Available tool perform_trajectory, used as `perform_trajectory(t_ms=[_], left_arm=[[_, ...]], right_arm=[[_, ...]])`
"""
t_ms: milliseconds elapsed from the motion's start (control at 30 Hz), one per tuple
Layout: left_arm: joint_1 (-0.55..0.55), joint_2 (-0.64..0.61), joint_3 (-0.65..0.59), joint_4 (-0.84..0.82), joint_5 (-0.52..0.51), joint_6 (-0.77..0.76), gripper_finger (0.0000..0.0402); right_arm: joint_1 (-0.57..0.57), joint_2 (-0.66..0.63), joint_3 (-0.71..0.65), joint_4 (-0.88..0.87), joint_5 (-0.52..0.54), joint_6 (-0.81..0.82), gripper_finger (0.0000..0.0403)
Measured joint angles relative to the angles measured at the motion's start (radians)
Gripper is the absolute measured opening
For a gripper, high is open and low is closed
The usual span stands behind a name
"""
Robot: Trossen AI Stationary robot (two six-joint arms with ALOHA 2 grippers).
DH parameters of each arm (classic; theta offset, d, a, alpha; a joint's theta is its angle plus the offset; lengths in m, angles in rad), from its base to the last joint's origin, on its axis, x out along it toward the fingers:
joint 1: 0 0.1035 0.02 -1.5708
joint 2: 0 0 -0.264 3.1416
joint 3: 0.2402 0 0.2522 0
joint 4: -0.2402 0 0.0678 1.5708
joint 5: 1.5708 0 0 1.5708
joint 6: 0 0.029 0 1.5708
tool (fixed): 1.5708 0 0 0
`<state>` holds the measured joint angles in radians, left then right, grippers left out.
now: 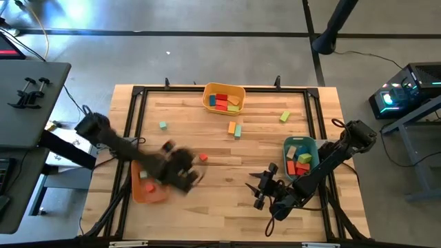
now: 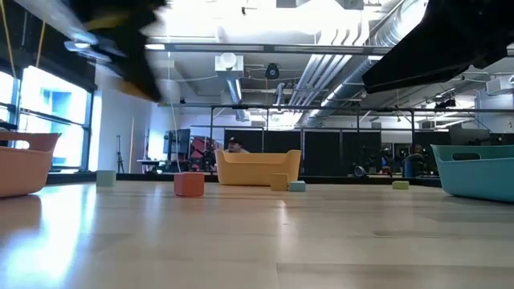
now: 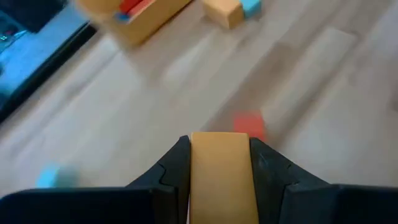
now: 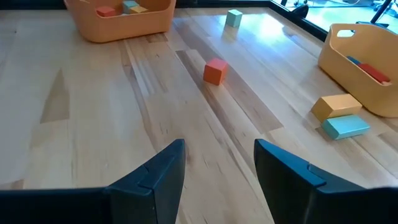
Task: Sort blocks by size
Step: Put the thin yellow rectangular block into the yellow bin
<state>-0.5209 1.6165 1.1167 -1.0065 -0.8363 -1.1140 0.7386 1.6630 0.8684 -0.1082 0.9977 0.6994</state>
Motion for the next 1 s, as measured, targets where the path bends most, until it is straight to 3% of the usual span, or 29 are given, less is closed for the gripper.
perform_trajectory(t_ms=[67, 167, 267, 467, 567, 767, 1000], left_arm=[[0.165, -0.016, -0.012, 0.189, 0.082, 0.307, 0.0096], [0.413, -0.018, -0.017, 0.524, 0.316, 0.718, 0.0096], [0.619, 0.002, -0.017, 0.786, 0.505, 0.92, 0.0096], [0.917, 0.077, -0.017, 0.969, 0.754, 0.968, 0.0096], [1.002, 0.134, -0.019, 0.982, 0.804, 0.97, 0.0096], [1.058, 0.237, -0.019, 1.072, 0.807, 1.036, 0.0125], [1.035, 0.336, -0.018, 1.214, 0.809, 1.082, 0.014]], right_arm=[[-0.001, 0.0, 0.0, -0.001, -0.006, 0.0, 0.0188], [-0.012, 0.0, 0.0, -0.023, -0.033, -0.022, 0.0188], [-0.035, 0.0, 0.001, -0.081, -0.055, -0.058, 0.0188], [-0.113, 0.0, 0.001, -0.205, -0.063, -0.071, 0.0188], [-0.176, 0.0, 0.001, -0.244, -0.086, -0.099, 0.0188], [-0.36, 0.0, 0.001, -0.239, -0.086, -0.298, 0.0188], [-0.554, 0.0, 0.001, -0.19, -0.082, -0.567, 0.0188]])
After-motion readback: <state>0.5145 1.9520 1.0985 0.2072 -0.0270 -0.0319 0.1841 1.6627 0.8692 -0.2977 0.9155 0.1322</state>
